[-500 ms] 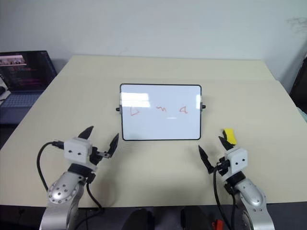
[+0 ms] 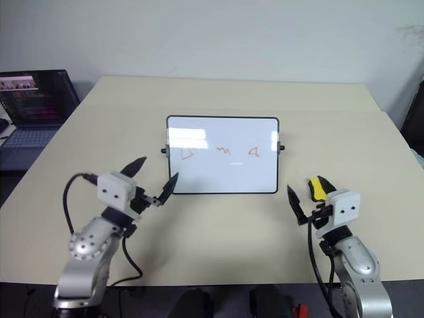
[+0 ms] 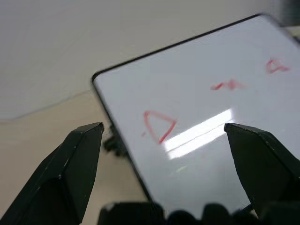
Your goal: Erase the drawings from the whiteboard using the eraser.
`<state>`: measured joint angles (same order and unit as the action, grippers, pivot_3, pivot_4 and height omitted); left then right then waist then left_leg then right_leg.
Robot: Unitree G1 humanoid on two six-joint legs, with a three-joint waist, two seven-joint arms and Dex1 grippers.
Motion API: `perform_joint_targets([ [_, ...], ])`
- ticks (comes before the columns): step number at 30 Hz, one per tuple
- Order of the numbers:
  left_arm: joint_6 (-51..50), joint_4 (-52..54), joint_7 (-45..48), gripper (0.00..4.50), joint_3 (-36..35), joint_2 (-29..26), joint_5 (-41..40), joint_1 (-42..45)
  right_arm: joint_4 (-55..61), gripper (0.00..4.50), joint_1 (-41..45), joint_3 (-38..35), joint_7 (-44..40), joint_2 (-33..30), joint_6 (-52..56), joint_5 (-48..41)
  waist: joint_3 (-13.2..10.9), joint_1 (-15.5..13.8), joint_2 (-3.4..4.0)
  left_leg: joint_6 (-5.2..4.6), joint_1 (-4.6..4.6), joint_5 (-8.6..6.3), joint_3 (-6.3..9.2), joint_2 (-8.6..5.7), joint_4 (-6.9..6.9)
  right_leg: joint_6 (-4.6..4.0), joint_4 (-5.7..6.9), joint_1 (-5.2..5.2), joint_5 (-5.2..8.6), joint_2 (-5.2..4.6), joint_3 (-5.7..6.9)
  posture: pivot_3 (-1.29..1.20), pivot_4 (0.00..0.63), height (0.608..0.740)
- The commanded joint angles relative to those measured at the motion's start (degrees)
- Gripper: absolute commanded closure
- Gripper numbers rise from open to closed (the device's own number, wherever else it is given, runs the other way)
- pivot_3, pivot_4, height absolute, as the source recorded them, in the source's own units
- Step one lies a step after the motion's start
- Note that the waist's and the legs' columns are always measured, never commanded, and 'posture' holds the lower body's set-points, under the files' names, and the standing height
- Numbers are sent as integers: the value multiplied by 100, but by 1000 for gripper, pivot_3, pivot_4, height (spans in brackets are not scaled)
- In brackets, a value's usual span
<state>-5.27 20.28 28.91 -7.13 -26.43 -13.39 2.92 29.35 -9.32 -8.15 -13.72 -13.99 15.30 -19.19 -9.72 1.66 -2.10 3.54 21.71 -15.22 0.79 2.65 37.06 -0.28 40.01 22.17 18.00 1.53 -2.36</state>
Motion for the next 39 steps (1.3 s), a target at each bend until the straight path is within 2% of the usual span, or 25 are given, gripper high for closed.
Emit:
perform_joint_targets([
  [1,-634,244,707,0,58,-349,-788,497,162,23,339,-201,765,260,858,-111,0,6,4,0,1,0,0,1,0,0,1,0,0,1,1,0,150,740],
  [3,-1076,165,1200,0,192,-589,-1200,897,332,23,593,-231,1077,289,1457,-122,0,4,7,0,-4,0,1,-1,1,1,1,1,0,0,1,0,150,740],
  [6,-1273,-109,1983,0,478,-927,-1373,1348,511,23,919,-321,1426,253,2130,-46,-1,6,9,1,-1,0,1,-3,0,-1,-1,9,0,2,1,0,150,740],
  [15,-1641,-142,3269,0,1141,-1258,-1622,1768,89,23,1566,-648,1139,-420,3181,-132,-5,18,15,-1,8,-1,1,0,-6,-19,-13,16,-6,12,0,0,150,740],
  [24,-1570,-346,3533,0,1069,-1275,-1564,1862,-323,23,1662,-519,908,-587,3341,17,-6,19,16,-2,8,-1,1,-1,-4,-19,-11,17,-6,25,-2,0,150,740],
  [39,-1676,-13,3375,0,870,-1423,-1629,1428,-1570,23,2203,-512,641,-699,2678,353,-7,19,19,-2,8,-1,0,2,-5,-19,-12,17,-6,24,-4,0,150,740],
])
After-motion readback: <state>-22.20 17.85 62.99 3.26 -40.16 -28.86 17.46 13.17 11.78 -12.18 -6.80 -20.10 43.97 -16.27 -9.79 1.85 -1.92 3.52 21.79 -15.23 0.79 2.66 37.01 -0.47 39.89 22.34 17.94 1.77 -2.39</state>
